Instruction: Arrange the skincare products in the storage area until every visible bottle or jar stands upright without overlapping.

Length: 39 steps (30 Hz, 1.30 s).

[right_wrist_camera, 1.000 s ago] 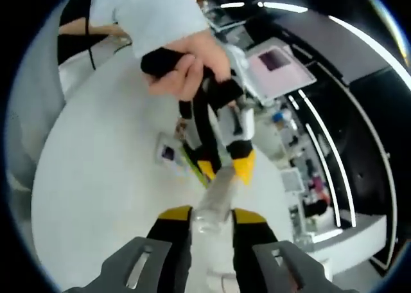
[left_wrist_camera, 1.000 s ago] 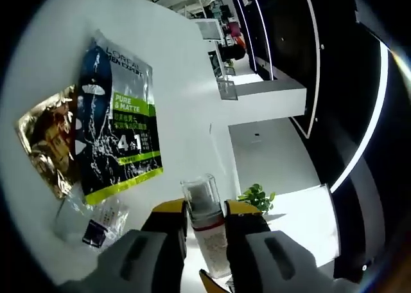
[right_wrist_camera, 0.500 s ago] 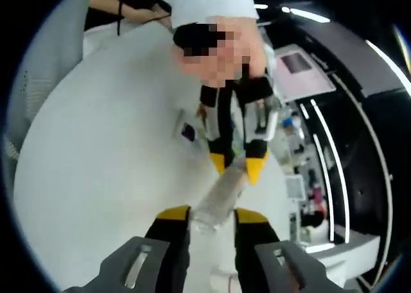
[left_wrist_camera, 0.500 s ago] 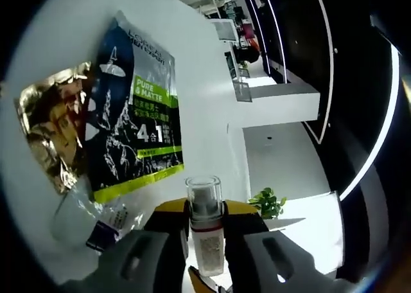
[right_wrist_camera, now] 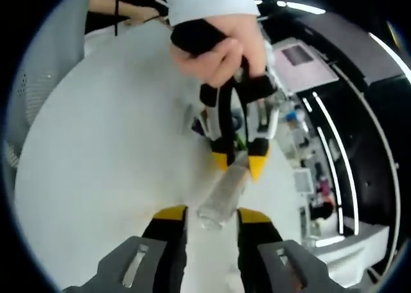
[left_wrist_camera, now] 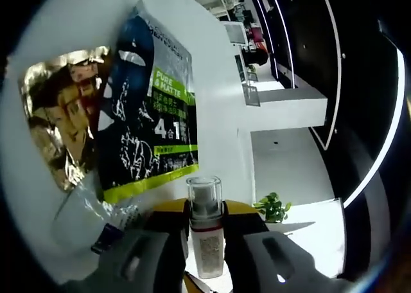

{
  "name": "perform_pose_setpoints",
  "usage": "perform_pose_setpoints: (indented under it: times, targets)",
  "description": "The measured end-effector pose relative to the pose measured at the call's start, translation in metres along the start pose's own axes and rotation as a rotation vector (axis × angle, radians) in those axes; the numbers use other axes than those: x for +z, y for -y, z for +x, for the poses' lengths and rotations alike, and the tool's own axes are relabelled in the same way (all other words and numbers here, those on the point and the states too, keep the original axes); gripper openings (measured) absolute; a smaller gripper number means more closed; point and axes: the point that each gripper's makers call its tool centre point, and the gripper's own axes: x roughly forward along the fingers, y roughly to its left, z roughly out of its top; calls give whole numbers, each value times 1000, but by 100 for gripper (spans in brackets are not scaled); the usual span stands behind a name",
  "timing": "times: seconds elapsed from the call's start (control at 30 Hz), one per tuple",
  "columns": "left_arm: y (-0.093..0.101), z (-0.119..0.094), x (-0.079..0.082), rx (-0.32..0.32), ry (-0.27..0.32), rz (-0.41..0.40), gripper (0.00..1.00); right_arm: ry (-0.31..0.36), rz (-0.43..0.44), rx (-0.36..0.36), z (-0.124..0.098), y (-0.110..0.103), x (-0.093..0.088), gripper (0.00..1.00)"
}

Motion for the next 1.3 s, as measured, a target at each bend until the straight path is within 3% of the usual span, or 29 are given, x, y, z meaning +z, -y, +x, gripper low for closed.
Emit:
perform_pose_setpoints:
  times: [0.07,0.17,0.3,0.43,0.63,0.73,0.83,0.9,1.0,1.13,1.2,1.3]
  targets:
    - [0,0,0,-1,-4,9,15,8,27,2,-2,0,0,23]
    - [3,0,2,-9,-8,35,15,30,156,28,-5,-2,-1,23]
    - [7,-2,7,-22,-5,82,15,-11,172,59,-9,-5,-12,21]
    - [10,-2,8,-15,-14,164,15,-14,478,125,-13,-11,-16,22]
    - [21,-4,7,-45,-8,318,15,11,647,155,-14,-6,-12,24]
    - [27,-6,4,-66,-26,413,15,40,787,186,-16,-5,-6,23]
    - [37,-10,0,-114,-44,488,15,49,851,199,-18,-3,-6,23]
    - [40,-12,-2,-122,-58,499,15,49,873,210,-21,-3,-8,21]
    - [42,-14,-4,-130,-92,551,15,78,976,230,-26,0,-7,21]
    - [50,-18,-13,-174,-134,609,15,92,1009,252,-31,3,-6,21]
    - [55,-19,-17,-188,-138,693,15,94,1001,246,-33,5,-6,20]
    - [61,-20,-31,-202,-195,764,15,112,1032,228,-37,11,-4,18]
